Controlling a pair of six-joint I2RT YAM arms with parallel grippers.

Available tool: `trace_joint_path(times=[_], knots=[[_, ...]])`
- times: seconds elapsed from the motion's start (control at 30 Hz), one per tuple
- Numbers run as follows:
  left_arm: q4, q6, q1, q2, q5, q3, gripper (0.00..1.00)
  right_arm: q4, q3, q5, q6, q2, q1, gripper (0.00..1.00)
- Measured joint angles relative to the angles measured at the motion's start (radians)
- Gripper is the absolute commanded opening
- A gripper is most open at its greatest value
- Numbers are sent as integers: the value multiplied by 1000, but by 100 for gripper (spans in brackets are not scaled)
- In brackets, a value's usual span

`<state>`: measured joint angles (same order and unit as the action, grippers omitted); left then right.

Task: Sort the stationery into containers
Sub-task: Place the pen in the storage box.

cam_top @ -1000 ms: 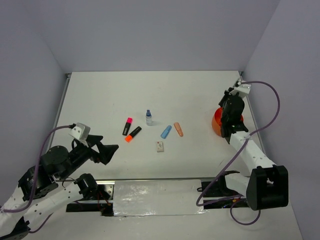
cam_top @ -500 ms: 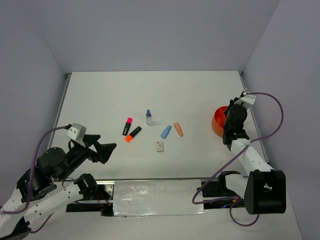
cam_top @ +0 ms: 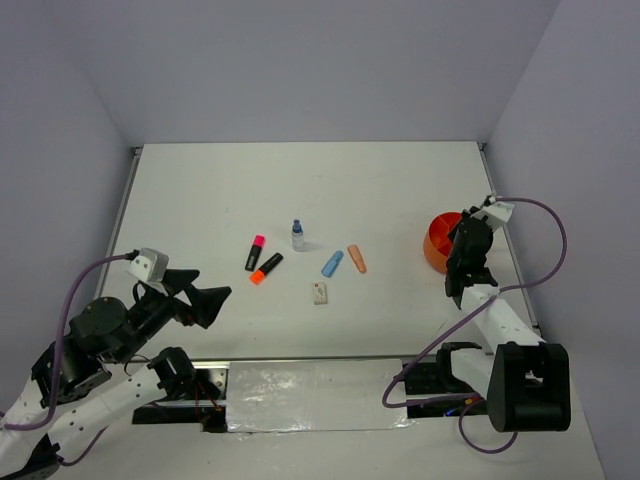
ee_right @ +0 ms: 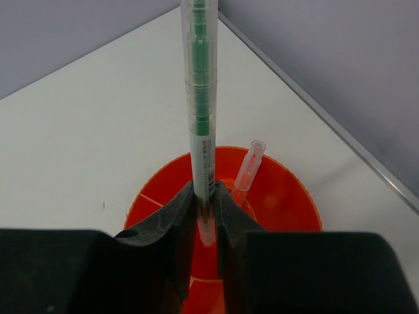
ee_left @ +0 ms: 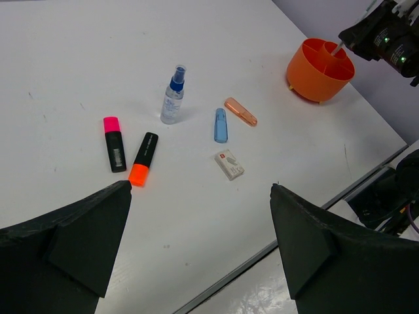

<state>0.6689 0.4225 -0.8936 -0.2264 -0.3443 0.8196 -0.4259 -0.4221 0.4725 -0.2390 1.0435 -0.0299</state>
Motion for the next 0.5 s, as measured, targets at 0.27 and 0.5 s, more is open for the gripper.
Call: trace_joint_path(times=[0.27,0.5], knots=[[0,0,0,2,-2,0,99,0,15,-43,-26,-3,-1,43],[-1,0,0,15,-3,0,99,11,18,-73,-34,-48,-1,47]])
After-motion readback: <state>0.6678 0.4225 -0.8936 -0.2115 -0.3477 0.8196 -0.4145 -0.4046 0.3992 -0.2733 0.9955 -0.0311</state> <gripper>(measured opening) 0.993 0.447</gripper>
